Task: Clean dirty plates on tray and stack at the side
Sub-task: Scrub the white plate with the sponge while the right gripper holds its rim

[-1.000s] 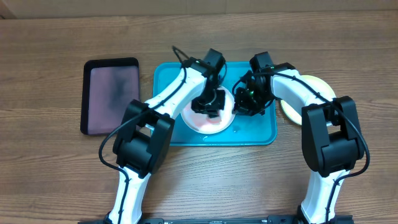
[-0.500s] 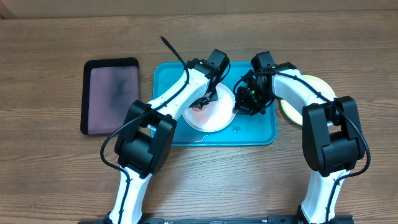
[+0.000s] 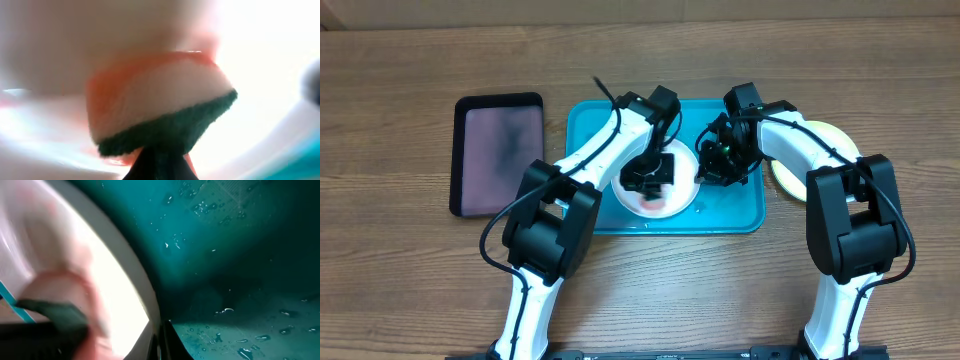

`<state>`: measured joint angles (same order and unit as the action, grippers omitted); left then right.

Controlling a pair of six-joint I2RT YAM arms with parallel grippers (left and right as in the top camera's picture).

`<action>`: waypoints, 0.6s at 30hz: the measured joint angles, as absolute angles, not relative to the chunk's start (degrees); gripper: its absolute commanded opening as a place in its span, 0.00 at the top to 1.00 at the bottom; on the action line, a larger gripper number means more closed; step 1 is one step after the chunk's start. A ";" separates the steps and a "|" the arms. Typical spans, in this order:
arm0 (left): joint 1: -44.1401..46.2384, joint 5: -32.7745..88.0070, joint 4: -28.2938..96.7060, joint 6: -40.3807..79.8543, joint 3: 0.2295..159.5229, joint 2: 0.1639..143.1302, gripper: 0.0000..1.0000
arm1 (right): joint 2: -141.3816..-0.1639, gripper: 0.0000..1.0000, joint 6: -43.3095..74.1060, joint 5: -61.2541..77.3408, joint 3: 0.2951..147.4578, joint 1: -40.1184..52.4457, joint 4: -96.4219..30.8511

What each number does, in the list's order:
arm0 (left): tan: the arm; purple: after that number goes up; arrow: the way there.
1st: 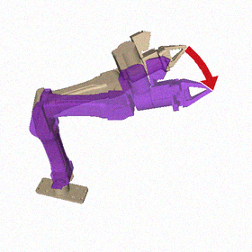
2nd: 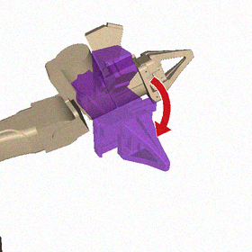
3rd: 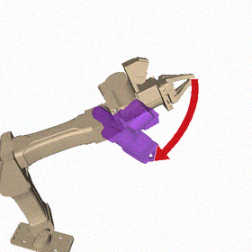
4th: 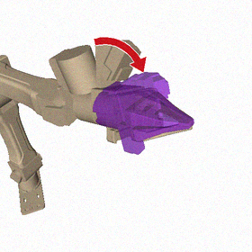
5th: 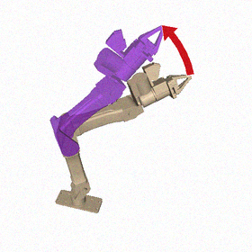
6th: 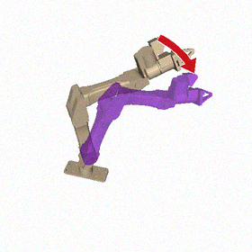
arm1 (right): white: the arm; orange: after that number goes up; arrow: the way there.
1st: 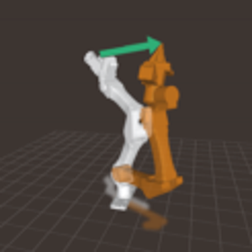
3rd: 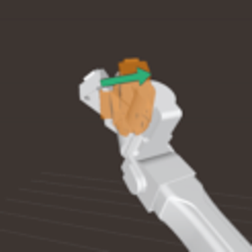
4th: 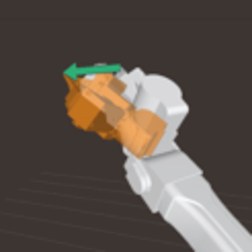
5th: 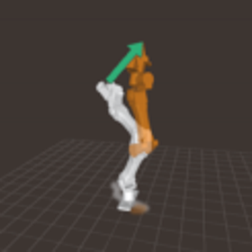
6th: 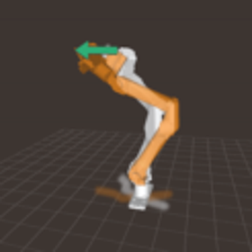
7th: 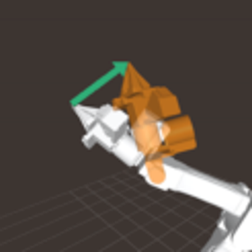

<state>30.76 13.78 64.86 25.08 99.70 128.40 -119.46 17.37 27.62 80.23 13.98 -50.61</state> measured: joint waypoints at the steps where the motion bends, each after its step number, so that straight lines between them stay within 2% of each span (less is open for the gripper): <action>1: 30.79 15.92 63.72 23.29 99.70 128.40 0.96 | -119.46 0.96 17.52 27.62 80.23 13.98 -50.59; 5: 30.94 21.04 56.90 18.96 99.68 128.40 0.96 | -119.46 0.96 17.82 27.59 80.23 13.96 -50.72; 9: 30.35 19.44 48.45 19.18 99.66 128.49 0.96 | -119.46 0.96 17.98 27.57 80.23 13.98 -50.85; 14: 29.95 5.45 46.89 25.26 99.66 128.51 0.96 | -119.46 0.96 18.00 27.57 80.23 13.96 -50.65; 18: 29.98 -7.70 53.01 32.40 99.81 128.49 0.96 | -119.46 0.96 17.98 27.66 80.23 13.96 -50.65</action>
